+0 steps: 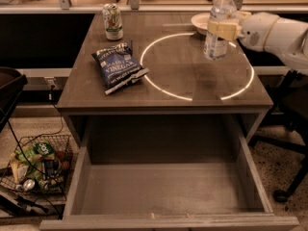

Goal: Move blue plastic bottle near 7up can

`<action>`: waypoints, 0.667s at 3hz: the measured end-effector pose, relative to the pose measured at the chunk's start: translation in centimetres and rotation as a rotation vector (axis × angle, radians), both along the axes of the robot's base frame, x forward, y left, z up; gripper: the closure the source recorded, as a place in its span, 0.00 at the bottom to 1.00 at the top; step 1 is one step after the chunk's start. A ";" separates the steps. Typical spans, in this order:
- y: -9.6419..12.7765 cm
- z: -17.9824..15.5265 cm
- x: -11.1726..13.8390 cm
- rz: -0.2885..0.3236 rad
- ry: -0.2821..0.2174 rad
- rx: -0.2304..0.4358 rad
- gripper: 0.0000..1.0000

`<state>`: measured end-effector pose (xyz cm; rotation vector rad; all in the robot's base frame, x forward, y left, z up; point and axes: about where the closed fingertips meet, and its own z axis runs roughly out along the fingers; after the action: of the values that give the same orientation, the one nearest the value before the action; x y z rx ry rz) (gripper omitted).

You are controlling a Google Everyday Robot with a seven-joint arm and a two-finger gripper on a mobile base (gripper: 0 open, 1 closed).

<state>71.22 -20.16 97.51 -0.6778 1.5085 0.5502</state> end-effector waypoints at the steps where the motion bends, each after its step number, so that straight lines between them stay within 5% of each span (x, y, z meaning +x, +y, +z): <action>1: 2.4 6.9 0.0 0.026 -0.018 -0.014 1.00; 2: 6.5 10.6 0.9 0.053 0.002 -0.025 1.00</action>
Offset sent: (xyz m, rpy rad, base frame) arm 0.0283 0.1336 0.1524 -0.0417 0.0389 0.1002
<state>72.12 -13.64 108.14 -0.7389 1.5054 0.5731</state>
